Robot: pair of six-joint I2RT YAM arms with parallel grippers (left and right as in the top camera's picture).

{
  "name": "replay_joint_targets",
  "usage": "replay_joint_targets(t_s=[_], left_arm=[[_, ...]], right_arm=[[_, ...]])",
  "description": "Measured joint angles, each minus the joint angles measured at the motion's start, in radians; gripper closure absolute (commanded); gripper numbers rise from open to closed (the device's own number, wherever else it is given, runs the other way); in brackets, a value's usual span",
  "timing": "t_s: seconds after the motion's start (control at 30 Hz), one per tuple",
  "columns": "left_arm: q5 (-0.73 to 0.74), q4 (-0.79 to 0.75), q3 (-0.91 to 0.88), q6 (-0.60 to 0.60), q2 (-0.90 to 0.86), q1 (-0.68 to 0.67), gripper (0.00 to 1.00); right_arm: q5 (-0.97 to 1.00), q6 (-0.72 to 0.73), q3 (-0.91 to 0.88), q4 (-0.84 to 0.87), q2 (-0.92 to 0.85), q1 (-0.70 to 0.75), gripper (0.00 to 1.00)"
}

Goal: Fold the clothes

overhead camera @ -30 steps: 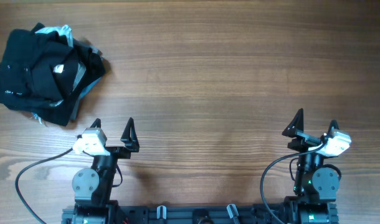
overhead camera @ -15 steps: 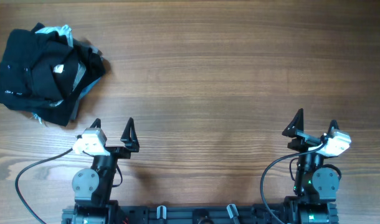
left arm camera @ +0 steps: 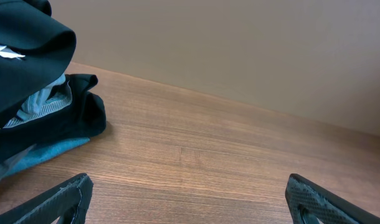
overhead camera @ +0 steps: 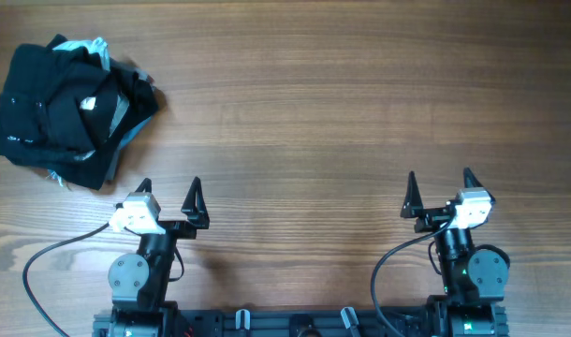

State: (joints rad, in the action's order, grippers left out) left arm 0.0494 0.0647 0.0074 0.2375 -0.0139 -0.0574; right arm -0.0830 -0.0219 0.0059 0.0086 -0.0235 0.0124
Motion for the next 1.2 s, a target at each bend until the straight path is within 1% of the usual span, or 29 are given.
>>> replay_joint_targets(t_s=[0.13, 0.3, 0.8, 1.2], left_arm=[[0.000, 0.000, 0.000, 0.000, 0.000, 0.000, 0.00], [0.000, 0.000, 0.000, 0.000, 0.000, 0.000, 0.00], [0.000, 0.000, 0.000, 0.000, 0.000, 0.000, 0.00], [0.000, 0.000, 0.000, 0.000, 0.000, 0.000, 0.00]], right_arm=[[-0.018, -0.011, 0.000, 0.033, 0.006, -0.014, 0.00], [-0.021, -0.014, 0.000, -0.003, 0.008, -0.071, 0.00], [0.002, -0.055, 0.000, -0.005, -0.002, -0.068, 0.00], [0.002, -0.055, 0.000, -0.007, -0.002, -0.068, 0.00]])
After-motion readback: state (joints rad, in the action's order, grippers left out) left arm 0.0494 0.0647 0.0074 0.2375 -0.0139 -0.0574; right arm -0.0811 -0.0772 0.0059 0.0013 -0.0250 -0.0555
